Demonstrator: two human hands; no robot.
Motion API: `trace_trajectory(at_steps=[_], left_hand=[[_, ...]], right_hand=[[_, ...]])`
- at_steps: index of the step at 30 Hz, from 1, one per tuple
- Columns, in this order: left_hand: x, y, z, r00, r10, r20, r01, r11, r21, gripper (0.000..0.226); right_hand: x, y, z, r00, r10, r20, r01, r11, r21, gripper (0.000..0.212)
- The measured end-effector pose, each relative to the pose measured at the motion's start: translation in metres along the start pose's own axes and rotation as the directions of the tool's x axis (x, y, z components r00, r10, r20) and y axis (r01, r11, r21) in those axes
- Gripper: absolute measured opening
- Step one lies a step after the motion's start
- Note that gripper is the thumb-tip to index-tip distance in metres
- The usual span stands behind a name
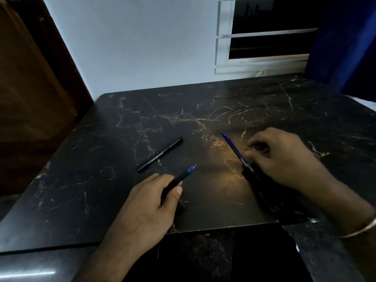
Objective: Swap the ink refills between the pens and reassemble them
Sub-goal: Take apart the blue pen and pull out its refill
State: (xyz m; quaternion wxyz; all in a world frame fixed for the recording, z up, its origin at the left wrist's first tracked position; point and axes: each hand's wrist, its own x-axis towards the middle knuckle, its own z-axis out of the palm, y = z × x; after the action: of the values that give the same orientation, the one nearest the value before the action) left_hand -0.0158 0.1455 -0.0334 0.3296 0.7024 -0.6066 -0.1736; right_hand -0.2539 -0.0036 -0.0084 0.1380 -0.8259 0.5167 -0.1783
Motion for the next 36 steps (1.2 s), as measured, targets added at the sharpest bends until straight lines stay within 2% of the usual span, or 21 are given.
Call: trace_trajectory(at_steps=[2, 5, 8, 10, 12, 14, 15, 18, 19, 20, 21, 22, 24, 25, 28, 29, 30, 32, 33, 34, 36], left_hand=[[0.000, 0.004, 0.001, 0.999, 0.018, 0.026, -0.018, 1.000, 0.007, 0.024], [-0.002, 0.010, -0.001, 0.992, 0.104, 0.076, -0.108, 0.993, 0.056, 0.031], [-0.005, 0.014, -0.003, 0.971, 0.216, 0.103, -0.234, 0.944, 0.232, 0.032], [-0.008, 0.017, -0.003, 0.957, 0.261, 0.127, -0.289, 0.896, 0.336, 0.034], [-0.010, 0.019, -0.005, 0.948, 0.273, 0.163, -0.315, 0.874, 0.370, 0.039], [-0.012, 0.018, -0.009, 0.940, 0.292, 0.176, -0.336, 0.880, 0.337, 0.039], [-0.012, 0.017, -0.011, 0.939, 0.290, 0.183, -0.334, 0.893, 0.301, 0.038], [-0.010, 0.014, -0.014, 0.941, 0.261, 0.214, -0.296, 0.943, 0.151, 0.037], [-0.009, 0.013, -0.016, 0.944, 0.255, 0.208, -0.284, 0.950, 0.126, 0.036], [-0.007, 0.011, -0.019, 0.949, 0.245, 0.196, -0.272, 0.955, 0.122, 0.033], [-0.004, 0.009, -0.022, 0.954, 0.235, 0.184, -0.262, 0.955, 0.139, 0.030], [-0.003, 0.008, -0.026, 0.957, 0.232, 0.173, -0.260, 0.952, 0.162, 0.029], [-0.003, 0.007, -0.027, 0.952, 0.250, 0.174, -0.286, 0.930, 0.231, 0.034], [-0.003, 0.009, -0.027, 0.946, 0.263, 0.189, -0.307, 0.914, 0.265, 0.038], [-0.001, 0.009, -0.026, 0.943, 0.274, 0.191, -0.321, 0.900, 0.294, 0.044], [0.000, 0.007, -0.028, 0.946, 0.269, 0.179, -0.312, 0.906, 0.286, 0.044], [0.001, 0.005, -0.029, 0.947, 0.271, 0.171, -0.311, 0.908, 0.281, 0.044], [0.001, 0.004, -0.028, 0.942, 0.277, 0.188, -0.322, 0.903, 0.283, 0.043], [0.000, 0.005, -0.027, 0.939, 0.277, 0.204, -0.327, 0.902, 0.283, 0.042], [-0.001, 0.005, -0.025, 0.938, 0.276, 0.212, -0.329, 0.901, 0.283, 0.042], [0.000, 0.005, -0.023, 0.942, 0.263, 0.209, -0.314, 0.911, 0.268, 0.042]], right_hand=[[-0.007, -0.022, 0.005, 0.997, -0.071, -0.017, 0.072, 0.996, 0.061, 0.012], [-0.025, -0.056, 0.009, 0.988, -0.157, 0.006, 0.148, 0.938, 0.313, 0.040], [-0.037, -0.078, 0.014, 0.963, -0.182, 0.197, 0.074, 0.886, 0.458, 0.057], [-0.038, -0.077, 0.018, 0.933, -0.189, 0.307, 0.014, 0.871, 0.491, 0.057], [-0.042, -0.075, 0.020, 0.917, -0.198, 0.346, -0.015, 0.850, 0.527, 0.052], [-0.049, -0.073, 0.024, 0.937, -0.248, 0.245, 0.066, 0.817, 0.573, 0.044], [-0.052, -0.072, 0.028, 0.944, -0.297, 0.146, 0.163, 0.801, 0.577, 0.038], [-0.057, -0.071, 0.032, 0.884, -0.450, -0.130, 0.450, 0.739, 0.501, 0.008], [-0.057, -0.068, 0.034, 0.869, -0.462, -0.176, 0.486, 0.733, 0.476, 0.009], [-0.058, -0.065, 0.036, 0.878, -0.443, -0.180, 0.470, 0.731, 0.494, 0.023], [-0.058, -0.062, 0.036, 0.915, -0.384, -0.122, 0.383, 0.735, 0.560, 0.038], [-0.059, -0.066, 0.033, 0.958, -0.288, -0.001, 0.215, 0.714, 0.666, 0.049], [-0.056, -0.068, 0.035, 0.959, -0.151, 0.240, -0.096, 0.622, 0.777, 0.051], [-0.055, -0.068, 0.036, 0.950, -0.159, 0.268, -0.110, 0.632, 0.767, 0.046], [-0.052, -0.066, 0.037, 0.965, -0.251, 0.072, 0.108, 0.638, 0.763, 0.007], [-0.052, -0.062, 0.037, 0.959, -0.278, 0.054, 0.136, 0.619, 0.774, 0.025], [-0.053, -0.062, 0.037, 0.953, -0.287, 0.095, 0.092, 0.574, 0.814, 0.038], [-0.052, -0.066, 0.037, 0.936, -0.219, 0.275, -0.141, 0.483, 0.864, 0.041], [-0.052, -0.068, 0.041, 0.916, -0.222, 0.333, -0.194, 0.481, 0.855, 0.043], [-0.051, -0.072, 0.042, 0.923, -0.196, 0.330, -0.194, 0.504, 0.841, 0.038], [-0.050, -0.070, 0.044, 0.956, -0.224, 0.188, -0.025, 0.576, 0.817, 0.007]])
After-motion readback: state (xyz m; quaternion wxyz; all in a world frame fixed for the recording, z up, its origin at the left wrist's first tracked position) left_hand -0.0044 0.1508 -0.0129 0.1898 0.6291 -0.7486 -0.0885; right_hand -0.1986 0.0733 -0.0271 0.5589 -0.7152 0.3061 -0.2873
